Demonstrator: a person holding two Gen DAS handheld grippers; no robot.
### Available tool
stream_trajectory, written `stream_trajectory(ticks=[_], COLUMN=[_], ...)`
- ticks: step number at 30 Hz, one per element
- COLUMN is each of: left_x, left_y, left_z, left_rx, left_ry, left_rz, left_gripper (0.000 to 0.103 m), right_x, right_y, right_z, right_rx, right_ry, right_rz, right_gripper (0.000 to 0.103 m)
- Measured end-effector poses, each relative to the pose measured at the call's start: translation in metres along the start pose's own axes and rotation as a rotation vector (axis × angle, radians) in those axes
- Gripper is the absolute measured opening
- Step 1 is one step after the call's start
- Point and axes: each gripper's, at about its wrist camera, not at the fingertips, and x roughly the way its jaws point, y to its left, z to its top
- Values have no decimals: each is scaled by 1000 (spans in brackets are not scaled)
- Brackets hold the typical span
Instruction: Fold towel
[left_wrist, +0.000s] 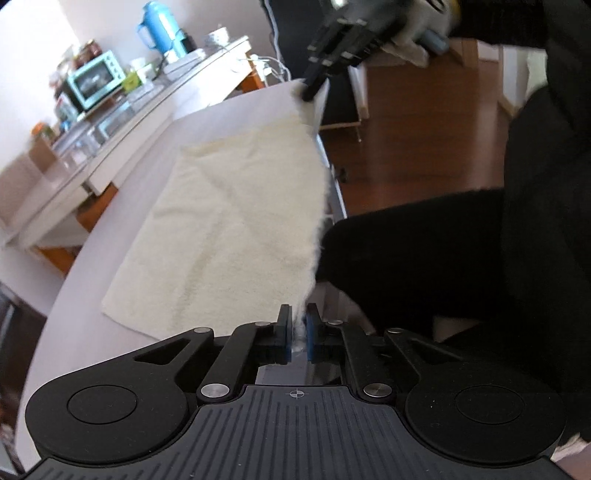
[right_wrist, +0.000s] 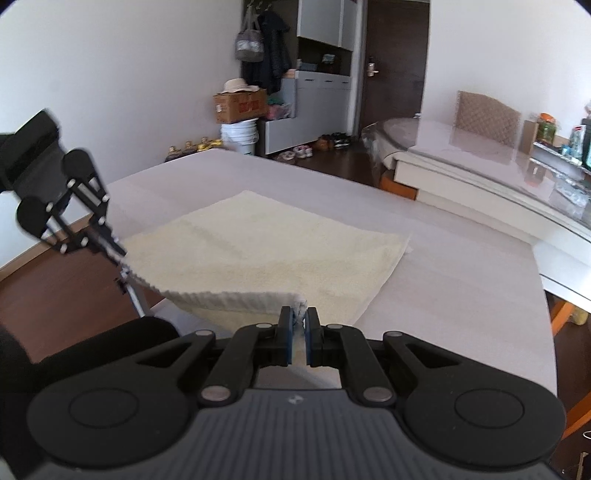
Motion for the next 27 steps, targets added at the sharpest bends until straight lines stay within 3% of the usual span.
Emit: stream_trajectory(ticks=[5,8,20,27], left_x=[-11,-9,17,37], left_y=[51,74,156,195], left_z=[7,11,23,30], left_rx=[-263,-374,-548,-593], left_ry=[-54,-47,-1,33], left_rz=[24,53,69,97], left_gripper=[7,7,8,8], right_x=[-6,-4,34,70], right_y=[-13,-22,-76,-102], right_z=[6,18,60,81], right_rx=[11,6,62,95], right_ry=[-28,-44,-36,-2], right_rz=[10,21,58,51], right_gripper=[7,7,7,7])
